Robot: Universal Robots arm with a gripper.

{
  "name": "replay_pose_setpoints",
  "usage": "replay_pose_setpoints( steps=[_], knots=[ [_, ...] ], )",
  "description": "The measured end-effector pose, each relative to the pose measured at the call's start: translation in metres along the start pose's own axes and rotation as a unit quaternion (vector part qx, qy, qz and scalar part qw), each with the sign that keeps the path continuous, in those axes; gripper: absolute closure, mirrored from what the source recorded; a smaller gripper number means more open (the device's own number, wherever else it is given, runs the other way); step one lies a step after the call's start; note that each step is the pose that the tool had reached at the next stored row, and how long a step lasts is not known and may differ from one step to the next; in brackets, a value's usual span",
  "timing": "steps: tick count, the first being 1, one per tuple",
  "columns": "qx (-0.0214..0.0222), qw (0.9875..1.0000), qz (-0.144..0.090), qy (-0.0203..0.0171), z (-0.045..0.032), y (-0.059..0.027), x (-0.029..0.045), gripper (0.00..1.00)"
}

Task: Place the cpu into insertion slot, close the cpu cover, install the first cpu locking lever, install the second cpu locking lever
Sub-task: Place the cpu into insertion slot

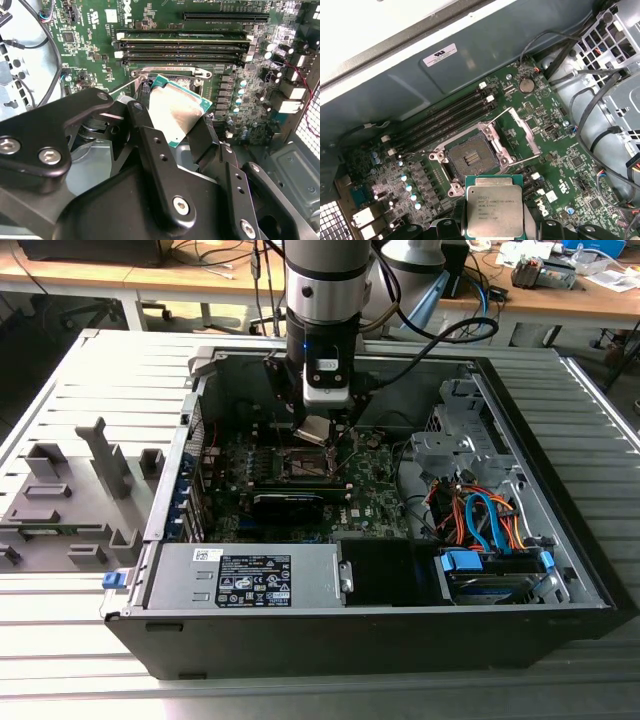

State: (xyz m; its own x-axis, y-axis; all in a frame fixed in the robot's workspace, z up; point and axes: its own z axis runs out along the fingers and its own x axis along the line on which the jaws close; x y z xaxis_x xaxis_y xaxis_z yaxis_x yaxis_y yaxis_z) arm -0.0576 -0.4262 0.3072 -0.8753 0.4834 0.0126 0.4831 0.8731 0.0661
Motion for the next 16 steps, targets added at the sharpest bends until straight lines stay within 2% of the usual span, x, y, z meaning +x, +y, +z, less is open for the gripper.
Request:
replay_pose_setpoints(
  steps=[10, 16],
  knots=[
    [0.0002, 1.0, 0.009, -0.0008, 0.0, 0.0, 0.0, 0.46],
    [0.0005, 0.9998, 0.022, -0.0019, 0.0, 0.0, 0.0, 0.46]
  ],
)
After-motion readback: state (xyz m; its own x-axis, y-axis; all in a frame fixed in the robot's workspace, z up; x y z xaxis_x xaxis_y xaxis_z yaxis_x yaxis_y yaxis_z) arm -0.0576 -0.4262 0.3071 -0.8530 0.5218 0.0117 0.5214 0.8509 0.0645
